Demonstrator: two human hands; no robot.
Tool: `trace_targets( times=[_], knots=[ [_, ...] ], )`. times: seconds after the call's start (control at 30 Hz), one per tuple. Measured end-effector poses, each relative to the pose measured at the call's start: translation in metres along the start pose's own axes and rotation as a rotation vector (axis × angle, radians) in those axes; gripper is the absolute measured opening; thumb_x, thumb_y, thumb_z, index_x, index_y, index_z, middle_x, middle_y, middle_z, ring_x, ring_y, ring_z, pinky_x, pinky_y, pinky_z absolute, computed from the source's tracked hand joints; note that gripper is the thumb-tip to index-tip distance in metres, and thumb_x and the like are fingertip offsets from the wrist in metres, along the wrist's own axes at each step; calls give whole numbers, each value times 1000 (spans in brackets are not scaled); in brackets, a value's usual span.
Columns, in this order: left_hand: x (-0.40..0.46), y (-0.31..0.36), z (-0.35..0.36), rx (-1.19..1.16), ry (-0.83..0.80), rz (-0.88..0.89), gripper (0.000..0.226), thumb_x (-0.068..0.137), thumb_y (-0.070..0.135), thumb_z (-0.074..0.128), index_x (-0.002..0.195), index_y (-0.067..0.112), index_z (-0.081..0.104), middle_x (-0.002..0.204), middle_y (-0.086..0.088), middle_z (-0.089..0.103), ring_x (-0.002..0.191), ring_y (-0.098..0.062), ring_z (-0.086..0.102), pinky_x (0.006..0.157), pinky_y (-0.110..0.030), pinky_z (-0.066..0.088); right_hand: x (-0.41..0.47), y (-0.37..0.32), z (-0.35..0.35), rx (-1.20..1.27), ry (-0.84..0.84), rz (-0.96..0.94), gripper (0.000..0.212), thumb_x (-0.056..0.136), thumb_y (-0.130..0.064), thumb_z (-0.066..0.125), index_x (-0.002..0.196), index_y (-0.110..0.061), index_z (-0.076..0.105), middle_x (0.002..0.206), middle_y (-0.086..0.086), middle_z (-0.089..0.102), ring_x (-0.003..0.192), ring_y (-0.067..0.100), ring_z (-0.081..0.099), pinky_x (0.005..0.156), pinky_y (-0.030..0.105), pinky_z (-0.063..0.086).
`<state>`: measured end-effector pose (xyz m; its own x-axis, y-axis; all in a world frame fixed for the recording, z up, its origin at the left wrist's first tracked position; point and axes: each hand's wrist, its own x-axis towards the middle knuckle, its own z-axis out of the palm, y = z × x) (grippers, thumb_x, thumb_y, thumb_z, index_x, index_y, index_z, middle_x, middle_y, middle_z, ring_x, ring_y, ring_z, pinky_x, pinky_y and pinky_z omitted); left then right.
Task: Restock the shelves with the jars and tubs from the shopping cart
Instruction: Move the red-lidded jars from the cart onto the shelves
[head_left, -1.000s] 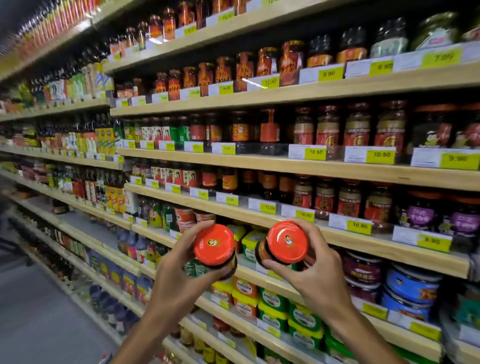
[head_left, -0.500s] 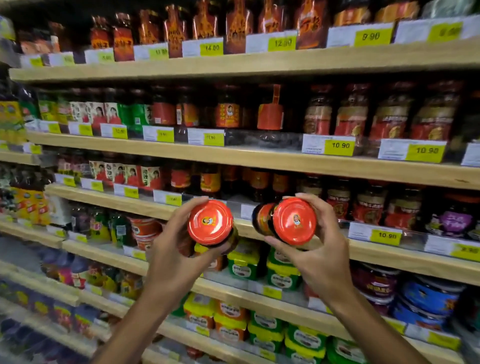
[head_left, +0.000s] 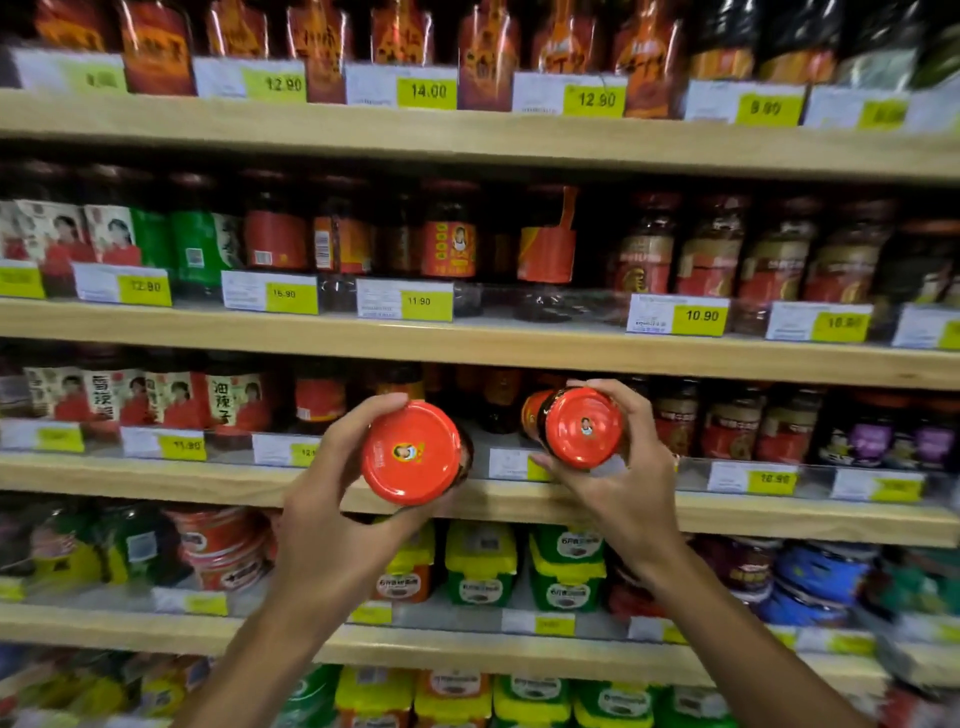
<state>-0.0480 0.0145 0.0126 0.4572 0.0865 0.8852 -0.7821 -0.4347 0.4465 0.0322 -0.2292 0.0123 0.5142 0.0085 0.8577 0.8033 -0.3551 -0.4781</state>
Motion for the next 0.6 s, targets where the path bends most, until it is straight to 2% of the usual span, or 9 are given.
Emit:
trace_targets(
  times=[0.13,0.2,0.33,0.47,0.53,0.6],
  knots=[
    [5,-16,-3,-6,-1,36,90,62,17,90,135,46,45,135,29,51,125,-7,56,93,-19,52,7,9,7,-78,-26,74,80,67,-40,91,131,-43,44,122,-43,51,111,-11,56,89,6,44],
    [4,-21,-2,-10,-10,53,92,63,14,92,137,44,45,136,29,50,125,-7,55,94,-18,52,11,14,10,-122,-43,101,80,67,-42,91,131,-42,43,117,-45,53,109,-14,56,90,4,42],
    [3,-27,1,-5,-23,104,82,67,19,87,138,29,47,139,21,53,128,-10,55,98,-26,52,17,22,16,-201,-64,154,74,69,-46,90,129,-40,47,114,-27,62,107,-1,63,94,18,49],
    [5,-33,5,-21,-9,110,84,68,17,86,140,33,46,140,9,56,129,-18,56,98,-35,54,30,24,19,-228,-64,223,65,73,-50,86,126,-28,55,108,-15,68,105,8,65,93,27,50],
    [7,-33,7,-29,0,114,82,69,17,86,140,26,46,139,3,57,128,-22,57,97,-37,54,38,24,20,-273,-79,263,60,76,-55,82,122,-25,58,108,-11,69,107,14,64,93,33,51],
    [9,-33,10,-14,14,122,80,70,18,86,139,25,45,139,8,56,128,-20,57,97,-35,54,47,25,21,-326,-96,309,56,78,-60,79,112,-20,62,100,-5,70,99,18,64,85,33,51]
  ],
)
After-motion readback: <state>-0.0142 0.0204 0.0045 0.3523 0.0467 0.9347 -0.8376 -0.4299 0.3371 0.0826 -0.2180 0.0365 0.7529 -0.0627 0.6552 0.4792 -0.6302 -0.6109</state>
